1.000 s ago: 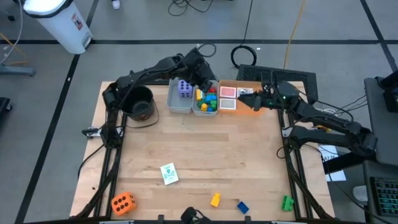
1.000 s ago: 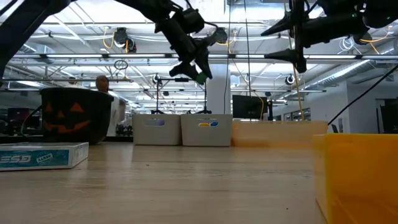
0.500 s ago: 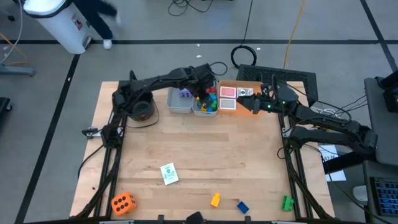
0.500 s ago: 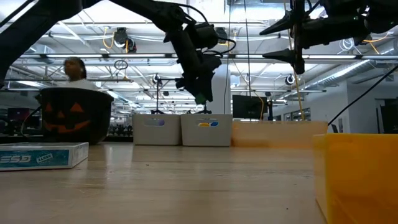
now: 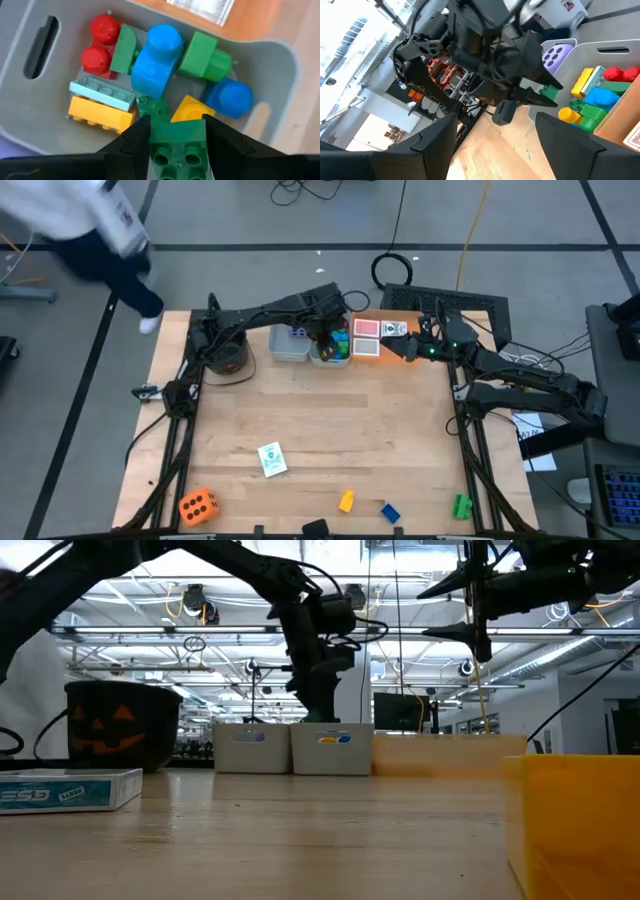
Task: Pick & Place Toys
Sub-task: Put the green gamepiece into the right gray bin
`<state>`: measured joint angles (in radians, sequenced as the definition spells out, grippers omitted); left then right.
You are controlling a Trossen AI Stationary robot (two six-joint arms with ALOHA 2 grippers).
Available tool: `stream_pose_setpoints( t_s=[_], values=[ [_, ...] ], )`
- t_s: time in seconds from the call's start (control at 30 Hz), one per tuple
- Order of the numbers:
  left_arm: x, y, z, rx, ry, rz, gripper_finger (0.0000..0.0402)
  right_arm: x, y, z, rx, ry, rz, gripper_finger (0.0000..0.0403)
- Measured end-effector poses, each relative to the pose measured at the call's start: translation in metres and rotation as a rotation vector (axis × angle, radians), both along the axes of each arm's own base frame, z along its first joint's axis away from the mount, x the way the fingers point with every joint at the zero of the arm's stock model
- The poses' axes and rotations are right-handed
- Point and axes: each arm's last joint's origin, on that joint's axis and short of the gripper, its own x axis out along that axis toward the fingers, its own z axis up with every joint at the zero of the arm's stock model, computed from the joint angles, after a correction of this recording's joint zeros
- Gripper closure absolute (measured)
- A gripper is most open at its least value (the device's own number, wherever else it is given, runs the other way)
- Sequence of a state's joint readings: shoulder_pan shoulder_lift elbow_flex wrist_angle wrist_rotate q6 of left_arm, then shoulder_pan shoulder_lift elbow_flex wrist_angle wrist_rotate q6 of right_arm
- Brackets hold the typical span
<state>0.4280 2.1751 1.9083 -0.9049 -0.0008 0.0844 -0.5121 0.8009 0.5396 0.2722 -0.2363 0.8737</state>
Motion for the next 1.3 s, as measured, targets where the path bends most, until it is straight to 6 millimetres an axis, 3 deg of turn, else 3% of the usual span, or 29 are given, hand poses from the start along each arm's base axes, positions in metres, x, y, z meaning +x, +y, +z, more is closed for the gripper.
stream_pose_setpoints(
  t_s=[0.2,0.47,0.97,1.3],
  values=[
    [0.001,0.002,-0.019,-0.03,0.063,0.002,0.025,0.0,0.0,0.0,-0.002,0.002,0.0,0.0145],
    [0.002,0.006,-0.02,-0.024,0.043,0.03,0.025,0.0,0.0,-0.002,0.004,0.015,0.0,0.0145],
    [-0.005,0.038,-0.018,-0.156,-0.102,0.27,0.025,0.0,0.0,-0.002,-0.019,0.025,0.002,0.0146],
    [-0.001,0.031,-0.026,-0.061,-0.033,0.215,0.025,-0.001,0.0,-0.009,-0.023,0.06,0.0,0.0148]
  ],
)
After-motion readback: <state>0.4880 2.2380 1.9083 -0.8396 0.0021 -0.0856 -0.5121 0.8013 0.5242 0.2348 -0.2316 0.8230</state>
